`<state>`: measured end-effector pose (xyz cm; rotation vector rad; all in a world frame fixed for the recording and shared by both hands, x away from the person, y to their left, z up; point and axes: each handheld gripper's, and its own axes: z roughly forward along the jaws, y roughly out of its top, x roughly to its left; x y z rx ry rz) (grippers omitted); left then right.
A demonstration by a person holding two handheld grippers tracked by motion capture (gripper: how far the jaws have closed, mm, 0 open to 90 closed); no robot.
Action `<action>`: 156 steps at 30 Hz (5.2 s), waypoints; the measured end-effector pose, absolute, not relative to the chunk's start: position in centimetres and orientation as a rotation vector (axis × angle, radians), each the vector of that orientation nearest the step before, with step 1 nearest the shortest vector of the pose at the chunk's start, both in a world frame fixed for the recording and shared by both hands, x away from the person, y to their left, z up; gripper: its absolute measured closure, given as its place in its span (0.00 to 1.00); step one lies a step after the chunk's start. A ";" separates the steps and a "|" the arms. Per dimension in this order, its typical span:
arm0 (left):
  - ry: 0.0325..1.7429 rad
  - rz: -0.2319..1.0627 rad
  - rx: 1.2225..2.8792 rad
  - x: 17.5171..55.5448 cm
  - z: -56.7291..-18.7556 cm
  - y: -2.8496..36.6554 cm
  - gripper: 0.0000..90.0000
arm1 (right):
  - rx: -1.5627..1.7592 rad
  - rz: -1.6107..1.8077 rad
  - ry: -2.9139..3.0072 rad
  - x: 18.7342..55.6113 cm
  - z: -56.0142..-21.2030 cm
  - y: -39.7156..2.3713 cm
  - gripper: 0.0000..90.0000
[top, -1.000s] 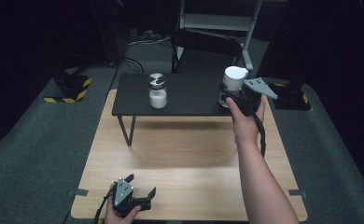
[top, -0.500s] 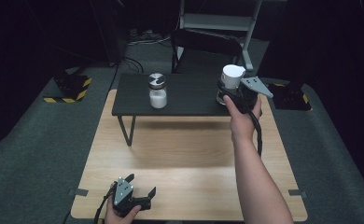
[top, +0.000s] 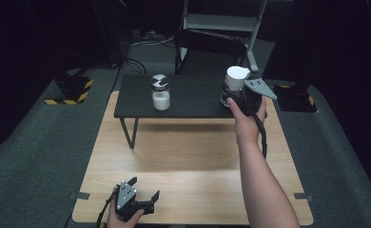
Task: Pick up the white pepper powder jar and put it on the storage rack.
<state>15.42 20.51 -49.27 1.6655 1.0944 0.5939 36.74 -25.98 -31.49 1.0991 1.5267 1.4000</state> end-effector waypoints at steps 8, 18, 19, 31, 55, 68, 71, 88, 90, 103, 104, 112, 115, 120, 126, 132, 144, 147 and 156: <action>1.097 0.592 1.665 15.4 -49.3 20.5 0.01 | 1.099 1.399 1.536 36.8 -31.3 -26.1 0.30; 1.095 0.587 1.660 15.4 -49.3 20.6 0.01 | 1.156 1.418 1.533 37.0 -31.3 -26.2 0.12; 1.095 0.587 1.659 15.4 -49.3 20.6 0.01 | 1.153 1.416 1.531 36.9 -31.3 -26.2 0.12; 1.096 0.582 1.660 15.5 -49.3 20.7 0.01 | 1.117 1.414 1.548 37.0 -31.5 -26.1 0.00; 1.090 0.583 1.669 15.5 -49.3 20.7 0.01 | 1.094 1.436 1.548 36.4 -31.7 -26.5 0.00; 1.093 0.584 1.671 15.6 -49.2 20.6 0.01 | 1.060 1.468 1.544 35.1 -32.1 -27.5 0.00; 1.092 0.586 1.671 15.6 -49.2 20.5 0.01 | 1.047 1.474 1.544 34.7 -32.2 -27.9 0.00; 1.085 0.591 1.675 15.5 -49.2 20.5 0.01 | 1.014 1.494 1.551 32.1 -33.1 -29.4 0.00; 1.084 0.592 1.675 15.5 -49.2 20.5 0.01 | 1.011 1.497 1.552 31.8 -33.3 -29.6 0.00; 1.075 0.597 1.681 15.5 -49.2 20.4 0.01 | 0.992 1.514 1.564 29.3 -35.0 -31.3 0.00; 1.074 0.599 1.683 15.4 -49.2 20.4 0.01 | 0.991 1.519 1.567 29.1 -35.2 -31.5 0.00; 1.071 0.603 1.685 15.4 -49.2 20.3 0.01 | 0.976 1.535 1.581 27.3 -36.7 -32.3 0.00; 1.071 0.605 1.686 15.4 -49.2 20.2 0.01 | 0.975 1.542 1.582 26.7 -37.3 -32.7 0.00; 1.071 0.605 1.686 15.4 -49.2 20.2 0.01 | 0.985 1.559 1.584 25.7 -38.2 -33.2 0.00; 1.069 0.607 1.688 15.4 -49.2 20.2 0.01 | 0.986 1.566 1.594 24.6 -39.5 -33.7 0.00; 1.066 0.608 1.693 15.4 -49.2 20.2 0.01 | 0.999 1.550 1.610 23.6 -41.0 -34.2 0.00; 1.063 0.607 1.698 15.4 -49.1 20.1 0.01 | 1.025 1.488 1.646 21.5 -44.2 -35.3 0.00; 1.063 0.606 1.698 15.4 -49.1 20.0 0.01 | 1.043 1.484 1.655 21.0 -44.9 -35.7 0.00; 1.060 0.607 1.702 15.3 -49.1 19.9 0.01 | 1.105 1.458 1.697 19.9 -46.7 -36.4 0.00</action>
